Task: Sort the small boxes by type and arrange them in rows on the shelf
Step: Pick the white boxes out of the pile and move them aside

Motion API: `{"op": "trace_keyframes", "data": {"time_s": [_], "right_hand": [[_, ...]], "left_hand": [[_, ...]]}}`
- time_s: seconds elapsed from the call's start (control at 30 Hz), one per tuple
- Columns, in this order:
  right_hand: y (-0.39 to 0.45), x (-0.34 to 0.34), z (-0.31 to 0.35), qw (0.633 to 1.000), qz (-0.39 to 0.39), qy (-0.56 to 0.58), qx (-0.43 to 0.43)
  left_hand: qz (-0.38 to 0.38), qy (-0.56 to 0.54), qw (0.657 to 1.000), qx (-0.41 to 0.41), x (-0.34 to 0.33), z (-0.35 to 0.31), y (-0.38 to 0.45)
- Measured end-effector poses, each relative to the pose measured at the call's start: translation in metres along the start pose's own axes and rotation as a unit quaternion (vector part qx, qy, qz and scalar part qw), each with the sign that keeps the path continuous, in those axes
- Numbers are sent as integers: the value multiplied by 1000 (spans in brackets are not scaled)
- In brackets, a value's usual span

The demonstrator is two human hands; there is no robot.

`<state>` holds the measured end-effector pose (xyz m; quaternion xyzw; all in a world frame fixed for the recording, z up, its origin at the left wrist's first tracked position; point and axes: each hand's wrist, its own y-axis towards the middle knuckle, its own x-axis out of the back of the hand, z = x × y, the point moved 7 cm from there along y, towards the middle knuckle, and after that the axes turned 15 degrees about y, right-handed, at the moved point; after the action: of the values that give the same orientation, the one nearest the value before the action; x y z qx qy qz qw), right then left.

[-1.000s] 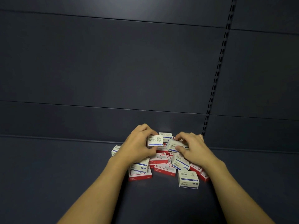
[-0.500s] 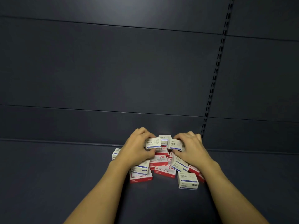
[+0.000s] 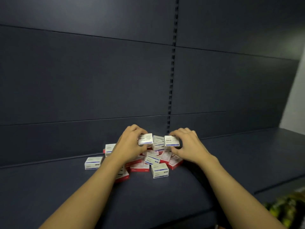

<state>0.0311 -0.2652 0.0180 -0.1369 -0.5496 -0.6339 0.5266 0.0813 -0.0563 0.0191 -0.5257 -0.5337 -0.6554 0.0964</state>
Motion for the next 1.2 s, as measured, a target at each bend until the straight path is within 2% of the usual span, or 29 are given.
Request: {"op": "trace_keyframes", "data": {"time_s": [0.27, 0.7, 0.87, 1.2], "right_hand": [[-73, 66, -41, 992, -25, -61, -111], [-174, 184, -109, 957, -57, -142, -246], [-212, 225, -148, 950, -55, -147, -269], [-279, 327, -219, 952, -73, -156, -251]], "left_hand": [[11, -64, 991, -114, -30, -93, 16], [33, -105, 973, -201, -66, -254, 40], [38, -115, 972, -204, -77, -320, 49], [25, -123, 971, -205, -104, -447, 76]]}}
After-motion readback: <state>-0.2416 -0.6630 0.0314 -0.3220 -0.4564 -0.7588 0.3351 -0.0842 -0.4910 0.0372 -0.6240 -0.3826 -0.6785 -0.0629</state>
